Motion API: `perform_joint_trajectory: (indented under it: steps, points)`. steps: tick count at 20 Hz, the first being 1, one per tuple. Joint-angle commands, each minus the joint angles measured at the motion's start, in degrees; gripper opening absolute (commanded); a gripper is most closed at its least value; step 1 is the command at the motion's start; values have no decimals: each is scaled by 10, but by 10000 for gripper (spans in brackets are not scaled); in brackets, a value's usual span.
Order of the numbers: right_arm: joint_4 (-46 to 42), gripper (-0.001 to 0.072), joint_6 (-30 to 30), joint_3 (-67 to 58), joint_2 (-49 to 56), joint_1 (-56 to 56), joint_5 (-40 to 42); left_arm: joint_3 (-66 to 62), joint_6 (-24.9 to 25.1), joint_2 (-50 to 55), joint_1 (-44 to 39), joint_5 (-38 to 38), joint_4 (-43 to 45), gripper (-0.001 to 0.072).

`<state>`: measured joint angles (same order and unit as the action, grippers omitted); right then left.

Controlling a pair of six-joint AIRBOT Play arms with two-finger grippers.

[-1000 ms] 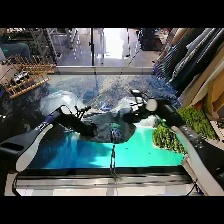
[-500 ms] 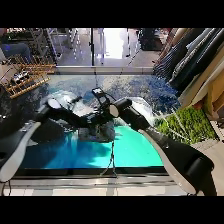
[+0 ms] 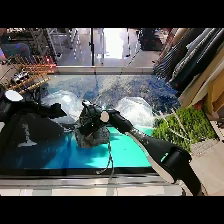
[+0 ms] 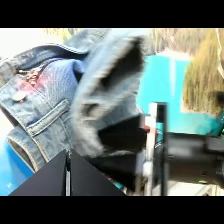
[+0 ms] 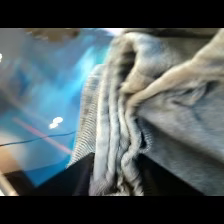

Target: Fold the clothes and pants, and hang the long-sleeved shirts on hangers.

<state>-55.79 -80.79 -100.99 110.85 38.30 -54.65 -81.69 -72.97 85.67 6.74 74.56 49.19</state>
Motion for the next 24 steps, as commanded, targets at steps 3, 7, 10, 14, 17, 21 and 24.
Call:
perform_joint_trajectory:
  steps: [3,7,10,14,17,21,24]
  points:
    - [47,563,49,-60,-34,-59,-180,0,-5,-27,5,18,-15,8]
    - [41,563,48,-62,-140,-153,-270,0,21,-21,-24,11,-50,8]
    - [33,631,2,-54,-155,-213,-274,0,49,14,-87,7,-51,7]
    - [39,692,-25,75,-135,-229,-236,0,59,105,-170,-10,-37,7]
    - [100,695,-18,164,-106,-226,-149,0,24,165,-177,-10,2,7]
    - [253,705,73,169,-36,-225,-103,0,10,194,-156,7,22,7]
    - [305,707,85,169,7,-225,-91,0,10,193,-152,16,23,7]
